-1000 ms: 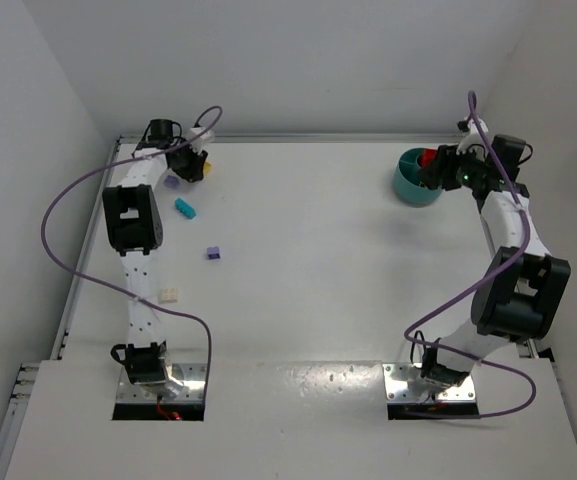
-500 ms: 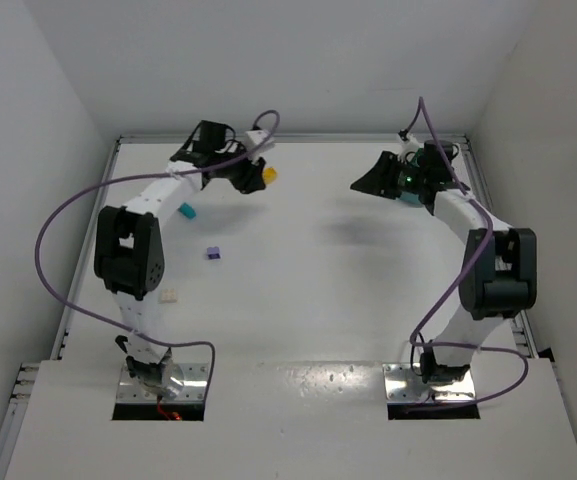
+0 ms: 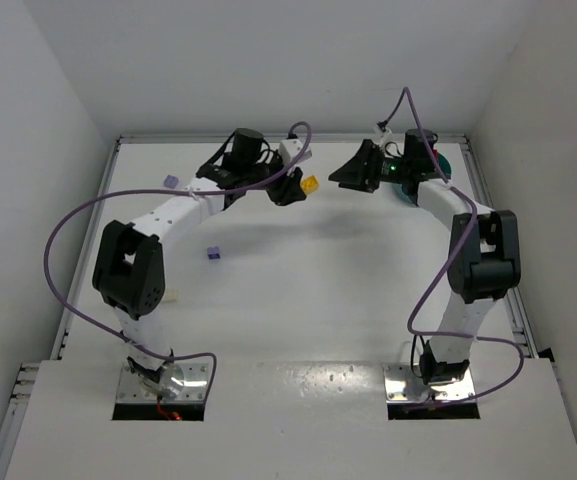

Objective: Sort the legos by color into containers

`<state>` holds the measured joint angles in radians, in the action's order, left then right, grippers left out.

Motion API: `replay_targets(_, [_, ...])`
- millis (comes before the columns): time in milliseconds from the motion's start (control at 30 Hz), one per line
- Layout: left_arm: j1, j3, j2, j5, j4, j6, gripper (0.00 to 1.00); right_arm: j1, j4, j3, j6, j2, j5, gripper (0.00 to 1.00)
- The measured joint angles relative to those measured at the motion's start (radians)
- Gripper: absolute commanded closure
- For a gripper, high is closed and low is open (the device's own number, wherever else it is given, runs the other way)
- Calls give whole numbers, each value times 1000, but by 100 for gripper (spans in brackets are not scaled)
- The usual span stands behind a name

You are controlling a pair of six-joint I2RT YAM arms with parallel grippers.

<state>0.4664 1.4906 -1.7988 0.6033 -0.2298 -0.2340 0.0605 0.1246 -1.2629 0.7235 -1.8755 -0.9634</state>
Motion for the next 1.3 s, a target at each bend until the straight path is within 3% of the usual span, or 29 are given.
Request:
replay_targets(267, [53,0,0,-7,13,16,73,42,16,-37,-8,0,-90,24])
replay_targets(400, [61,0,0,-9,14,18,73,61,2,-37,-24,-2,-105,29])
replay_targets(600, [64,0,0,-28,21,19,73,74,-7,-37,-40,-12,-121,49])
replay_targets(800, [68,0,-6,-50,27,18,70,75,-5,-39,-39,-20,-151,78])
replay_targets(867, [70,0,-8,-62,31,17,63,76,-9,-42,-38,-21,-144,90])
replay_targets(900, [71,0,-8,-66,37,15,51,75,-13,-43,-38,-24,-138,93])
replay_targets(967, [73,0,-8,-72,40,14,40,72,-32,-43,-48,-24,-131,100])
replay_targets(1000, [75,0,-8,-78,42,15,22,72,-42,-43,-66,-24,-129,100])
replay_targets(1067, [78,0,-8,-87,47,14,1,69,-83,-47,-112,-21,-114,100])
replay_targets(1300, [62,-96,33,-128,65,34,1,-43,-389,-50,-413,105,116,100])
